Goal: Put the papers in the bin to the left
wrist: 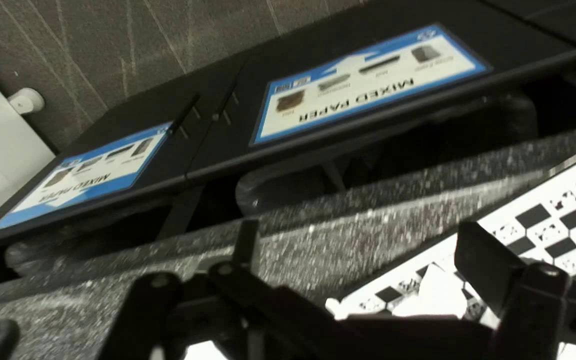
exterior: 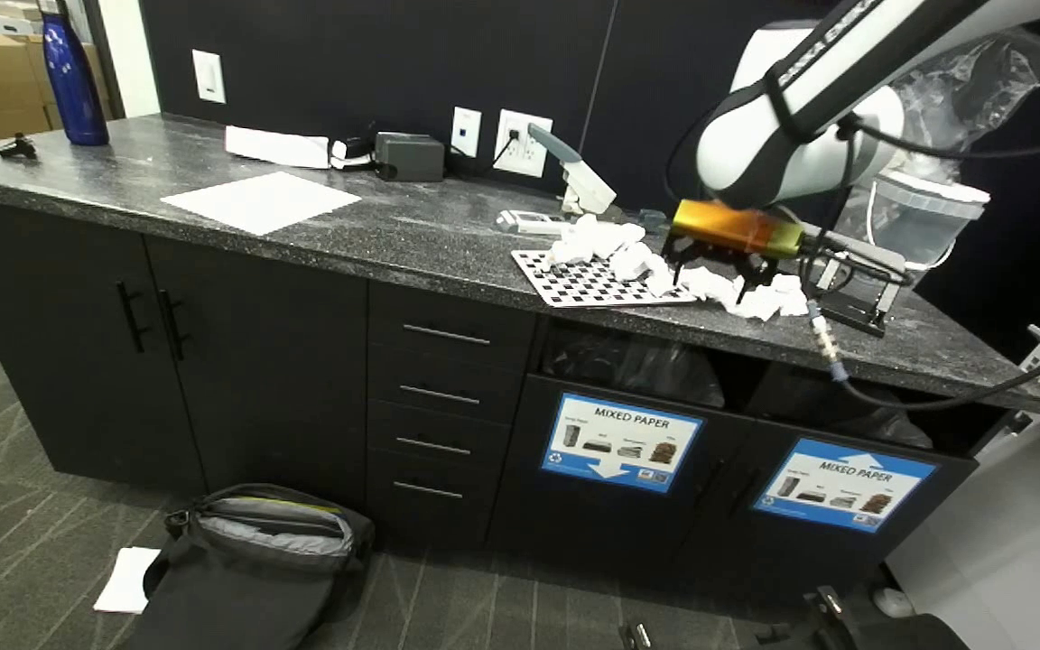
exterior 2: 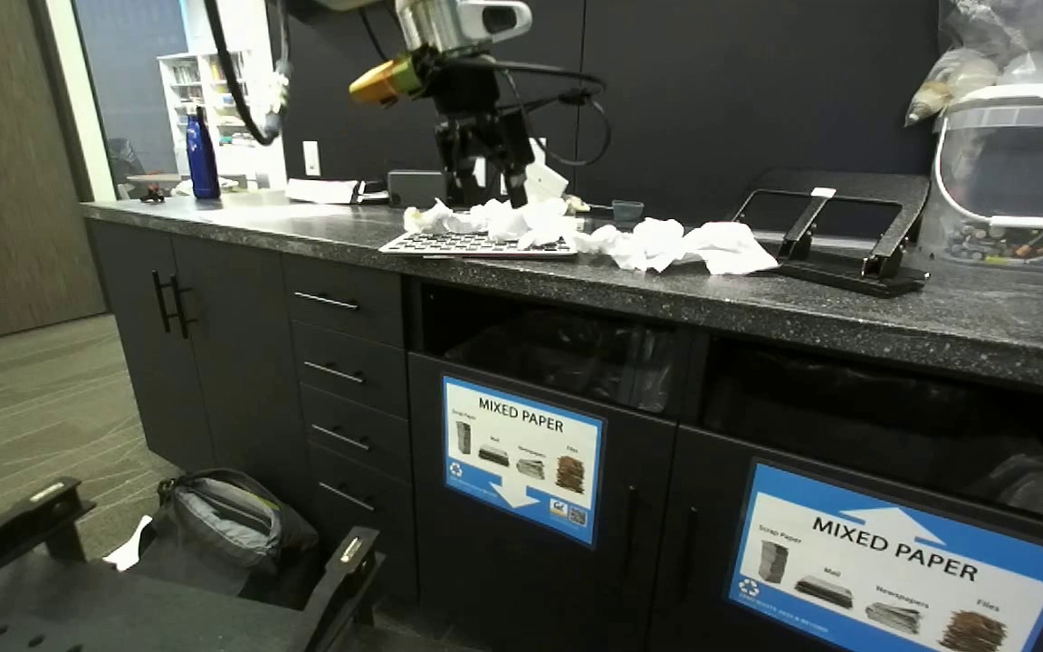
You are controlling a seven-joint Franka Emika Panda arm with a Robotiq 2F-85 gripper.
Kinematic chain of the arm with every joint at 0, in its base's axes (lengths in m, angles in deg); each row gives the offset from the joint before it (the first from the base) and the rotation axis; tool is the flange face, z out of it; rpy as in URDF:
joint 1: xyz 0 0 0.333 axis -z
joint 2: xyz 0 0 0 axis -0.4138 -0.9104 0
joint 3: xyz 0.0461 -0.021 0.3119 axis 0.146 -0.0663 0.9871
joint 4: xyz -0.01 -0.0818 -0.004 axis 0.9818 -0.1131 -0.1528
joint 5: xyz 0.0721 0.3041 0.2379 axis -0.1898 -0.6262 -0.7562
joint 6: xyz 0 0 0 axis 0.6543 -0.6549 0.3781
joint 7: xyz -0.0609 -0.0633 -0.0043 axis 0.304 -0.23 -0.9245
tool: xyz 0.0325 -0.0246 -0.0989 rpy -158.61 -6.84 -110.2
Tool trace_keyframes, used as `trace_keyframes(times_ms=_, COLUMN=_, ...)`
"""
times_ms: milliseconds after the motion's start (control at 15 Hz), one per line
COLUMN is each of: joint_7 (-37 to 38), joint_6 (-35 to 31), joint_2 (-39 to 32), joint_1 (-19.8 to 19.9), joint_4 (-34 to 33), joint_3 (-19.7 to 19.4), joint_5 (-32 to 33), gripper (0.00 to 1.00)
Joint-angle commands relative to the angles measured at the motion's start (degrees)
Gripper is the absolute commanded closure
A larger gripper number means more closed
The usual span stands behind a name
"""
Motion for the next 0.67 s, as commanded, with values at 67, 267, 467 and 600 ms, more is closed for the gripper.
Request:
trace_keyframes(times_ms=67, joint_7=13.9, joint_6=6.8, joint_2=10.0, joint_1=15.9, joint_4=-4.6, joint_3=12.6, joint_5=9.9, gripper=0.00)
trace_keyframes(times_ms=267, joint_7=14.2, joint_6=6.5, joint_2=9.0, joint_1=28.5, joint_4=-7.1, joint_3=21.7, joint_5=4.0, gripper=0.00)
trace_keyframes(times_ms=467, joint_7=14.1, joint_6=5.4, joint_2=4.1, joint_1=35.9, joint_4=-9.9, joint_3=26.0, joint_5=-2.5, gripper=0.00)
trace_keyframes(times_ms=600, joint_7=13.3, joint_6=5.5, joint_2=0.0, joint_1=38.8, joint_4=-12.7, joint_3=27.5, joint_5=-6.3, gripper=0.00)
